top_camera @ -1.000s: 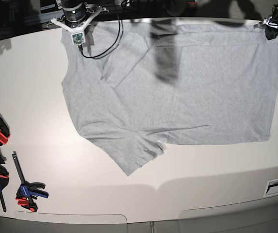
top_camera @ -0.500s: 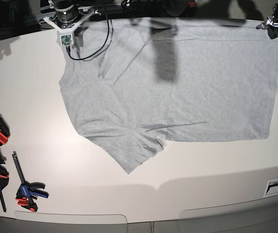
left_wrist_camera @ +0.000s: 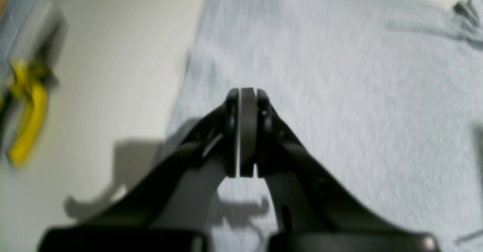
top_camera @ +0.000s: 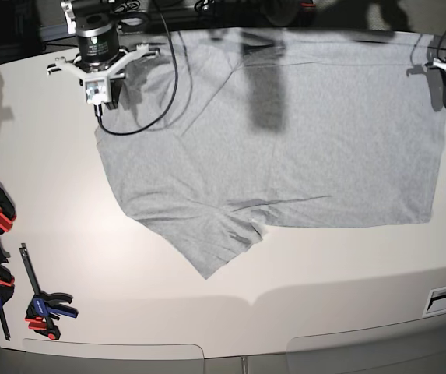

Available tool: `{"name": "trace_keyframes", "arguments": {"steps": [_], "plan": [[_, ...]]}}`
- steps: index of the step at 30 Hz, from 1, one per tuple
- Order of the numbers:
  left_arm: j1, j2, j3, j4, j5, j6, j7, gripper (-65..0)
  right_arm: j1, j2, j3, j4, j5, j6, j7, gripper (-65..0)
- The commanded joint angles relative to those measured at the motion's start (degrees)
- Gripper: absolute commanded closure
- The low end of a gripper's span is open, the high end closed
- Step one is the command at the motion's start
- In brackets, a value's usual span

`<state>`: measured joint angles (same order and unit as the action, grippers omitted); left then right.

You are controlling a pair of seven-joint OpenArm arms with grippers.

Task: Fold the T-shirt properly
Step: 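Move the right gripper to the hem corner and grasp it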

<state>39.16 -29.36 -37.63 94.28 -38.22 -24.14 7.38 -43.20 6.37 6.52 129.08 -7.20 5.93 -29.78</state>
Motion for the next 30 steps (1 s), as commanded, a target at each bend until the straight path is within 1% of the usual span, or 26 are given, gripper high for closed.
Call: {"name": "trace_keyframes", "arguments": {"steps": [1, 3, 7, 9, 10, 12, 13, 14, 17, 19, 20, 21, 24, 26, 28, 30], "plan": [[-0.5, -1.0, -0.7, 1.1, 0.5, 0.0, -2.0, 0.0, 0.9, 0.1, 0.2, 1.0, -0.4, -0.4, 1.5, 0.0], [-2.1, -1.0, -0.7, 1.1, 1.2, 0.0, -1.4, 0.0, 3.5, 0.1, 0.2, 1.0, -0.5, -0.4, 1.5, 0.0], [-4.5, -1.0, -0.7, 1.0, 1.2, 0.0, 2.2, 0.0, 9.6, -0.2, 0.2, 0.1, -0.5, -0.3, 1.5, 0.0], [-4.9, -1.0, -0.7, 1.1, 1.2, 0.0, 2.7, 0.0, 13.0, -0.2, 0.2, -1.4, -0.5, -0.1, 1.6, 0.0], [-4.9, -1.0, -0.7, 1.1, 1.2, 0.0, 2.7, 0.0, 14.9, -0.2, 0.2, -2.6, -0.5, 0.1, 1.8, -2.0], [-4.9, -1.0, -0.7, 1.0, 1.2, 0.0, 3.9, 0.0, 18.9, -0.2, 0.2, -5.8, -0.5, 0.1, 2.5, -18.0], [-4.9, -1.0, -0.7, 1.0, 1.2, 0.0, 4.3, 0.0, 21.1, -0.2, 0.2, -7.8, -0.5, 0.1, 3.1, -22.6], [-4.9, -1.0, -0.7, 1.0, 1.2, 0.0, 4.7, 0.0, 23.4, -0.1, 0.2, -10.2, -0.5, 0.1, 3.5, -24.1], [-4.9, -1.0, -0.7, 1.0, 1.2, 0.0, 5.2, 0.0, 31.1, 0.3, 0.2, -19.2, -0.2, 0.6, 3.3, -24.1], [-4.9, -1.0, -0.7, 1.0, 1.2, 0.0, 6.4, 0.0, 36.7, 0.9, 0.7, -26.6, 1.2, 3.4, 1.9, -24.1], [-4.9, -1.0, -0.7, 1.0, 1.2, 0.0, 6.9, 0.0, 39.7, 1.3, 1.1, -30.5, 3.1, 5.4, 0.5, -24.1], [-4.9, -1.0, -0.7, 1.0, 1.2, 0.0, 7.3, 0.0, 42.9, 1.7, 1.9, -34.7, 5.4, 8.0, -1.2, -24.1], [-4.7, -1.0, -0.7, 1.0, 1.4, 0.0, 7.8, 0.0, 52.9, 2.8, 5.2, -47.6, 14.4, 17.1, -7.3, -24.1], [-4.7, -1.0, -0.7, 1.0, 1.4, 0.0, 7.9, 0.0, 59.2, 3.7, 8.0, -56.1, 19.0, 21.7, -10.6, -24.1], [-4.7, -1.0, -0.7, 1.0, 1.4, 0.0, 7.9, 0.0, 64.7, 5.2, 10.6, -64.4, 22.2, 24.3, -12.3, -24.2], [-4.7, -1.0, -0.7, 1.0, 1.3, 0.0, 7.8, 0.0, 69.6, 7.2, 12.5, -72.6, 22.9, 25.8, -12.8, -24.3]]}}
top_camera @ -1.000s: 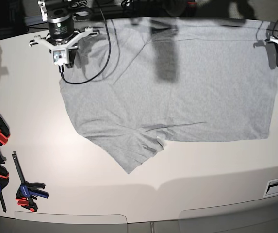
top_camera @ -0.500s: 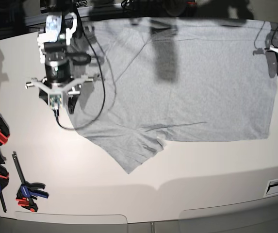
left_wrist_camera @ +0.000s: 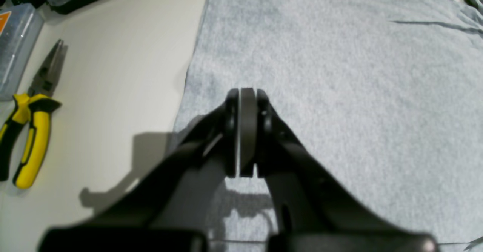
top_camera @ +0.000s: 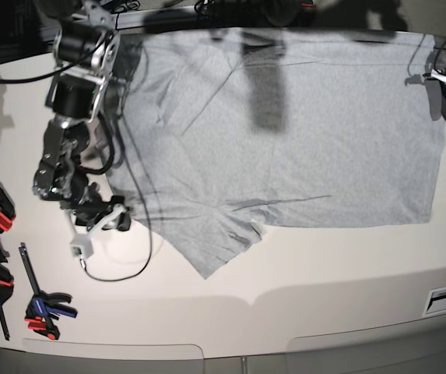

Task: Fold the T-shirt properly
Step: 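Move the right gripper to the hem corner and grasp it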

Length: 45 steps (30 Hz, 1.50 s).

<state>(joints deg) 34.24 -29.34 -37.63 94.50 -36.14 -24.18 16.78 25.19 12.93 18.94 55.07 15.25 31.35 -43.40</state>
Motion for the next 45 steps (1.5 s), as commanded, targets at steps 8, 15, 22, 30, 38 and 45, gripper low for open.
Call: {"name": "trace_keyframes", "arguments": {"steps": [8, 15, 22, 30, 38, 45], "plan": [[0.2, -1.0, -0.7, 0.8, -0.8, 0.0, -1.8, -11.0, 9.0, 5.4, 0.8, -20.6, 3.7, 4.3, 0.5, -30.0], [0.0, -1.0, -0.7, 0.8, -0.9, 0.0, -1.8, -12.8, 6.4, 2.2, 0.8, -21.2, 3.5, 4.3, 0.4, -29.9], [-2.3, -1.0, -0.7, 0.8, -0.9, 0.0, -1.9, -12.8, 5.3, 0.9, 0.8, -21.2, 3.0, 4.2, 0.5, -19.0], [-11.1, -2.2, -0.7, -0.5, 2.3, 1.1, -3.1, -12.8, 5.2, 0.9, 0.8, -21.2, 3.2, 4.2, 2.7, 0.0], [-28.2, -9.5, -0.6, -25.7, -3.3, 1.1, -3.0, -12.7, 5.2, 0.9, 0.8, -21.2, 2.8, 4.2, 3.5, 0.0], [-45.4, -14.8, -0.6, -55.8, -11.3, 0.6, 0.7, -12.7, 5.2, 0.9, 0.8, -21.2, 2.8, 4.2, 3.5, 0.0]]}}
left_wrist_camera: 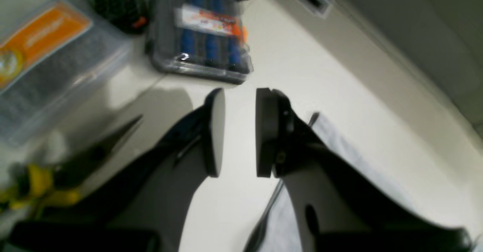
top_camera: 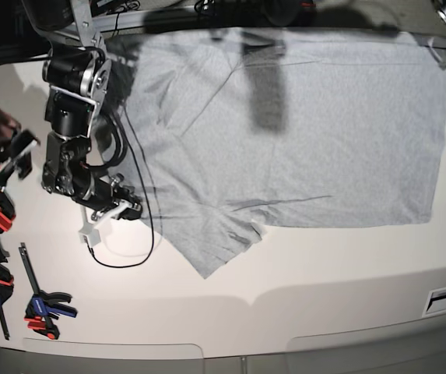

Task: Fold the T-shirt properly
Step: 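Move the right gripper to the hem corner and grasp it, then move the left gripper to the other hem corner and grasp it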

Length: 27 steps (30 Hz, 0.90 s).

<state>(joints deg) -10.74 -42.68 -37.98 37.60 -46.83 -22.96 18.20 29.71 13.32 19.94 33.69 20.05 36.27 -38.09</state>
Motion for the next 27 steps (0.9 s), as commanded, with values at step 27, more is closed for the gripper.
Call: {"name": "trace_keyframes", "arguments": {"steps": [27], "plan": [[-15.5, 8.1, 15.8, -15.4, 1.2, -5.8, -8.8, -12.5, 0.6, 0.5, -0.2, 0.1, -2.0, -0.7, -1.8, 0.0]]}}
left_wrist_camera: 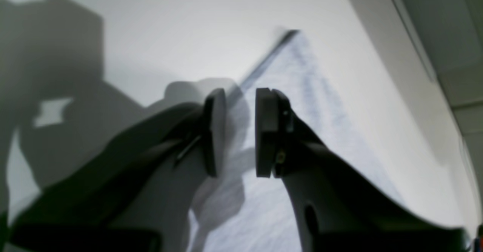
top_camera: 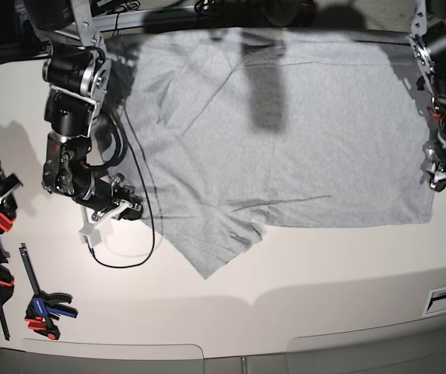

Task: Fold the T-shirt properly
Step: 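Move the left gripper to the other hem corner and grasp it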

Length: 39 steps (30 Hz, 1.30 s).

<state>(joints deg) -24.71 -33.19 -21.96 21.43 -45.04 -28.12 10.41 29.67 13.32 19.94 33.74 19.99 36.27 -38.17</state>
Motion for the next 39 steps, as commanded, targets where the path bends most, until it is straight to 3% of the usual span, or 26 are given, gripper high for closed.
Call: {"name": "trace_keyframes", "arguments": {"steps": [1, 7, 11, 16, 25, 34, 39], "plan": [[-2.4, -1.1, 0.8, 0.7, 1.0, -0.6, -1.1, -12.5, 0.6, 0.5, -0.2, 0.1, -2.0, -0.7, -1.7, 0.0], [-6.6, -0.8, 5.8, 0.7, 4.0, -0.6, -1.6, -12.6, 0.6, 0.5, -0.2, 0.1, -2.0, -0.7, -1.6, 0.0], [-7.7, -0.9, 7.6, 0.7, 9.2, -0.5, -4.2, -12.6, 0.6, 0.5, -0.2, 0.1, -2.0, -0.7, -1.7, 0.0], [-7.3, -1.4, 9.8, 0.7, 13.6, 4.4, -6.9, -12.6, 0.6, 0.5, -0.2, 0.1, -2.0, -0.7, -1.7, 0.0], [-5.4, -3.7, 9.6, 0.7, 13.3, 5.9, -8.7, -12.5, 0.6, 0.5, -0.2, 0.1, -2.0, -0.7, -1.7, 0.0], [-1.1, -4.5, 9.4, 0.7, 5.3, 5.9, -8.9, -12.5, 0.6, 0.5, -0.2, 0.1, -2.0, -0.7, -1.7, 0.0], [0.9, -4.1, 3.2, 0.7, 5.4, 5.9, -9.1, -12.5, 0.6, 0.5, -0.2, 0.1, -2.2, -0.7, -1.7, 0.0]]}}
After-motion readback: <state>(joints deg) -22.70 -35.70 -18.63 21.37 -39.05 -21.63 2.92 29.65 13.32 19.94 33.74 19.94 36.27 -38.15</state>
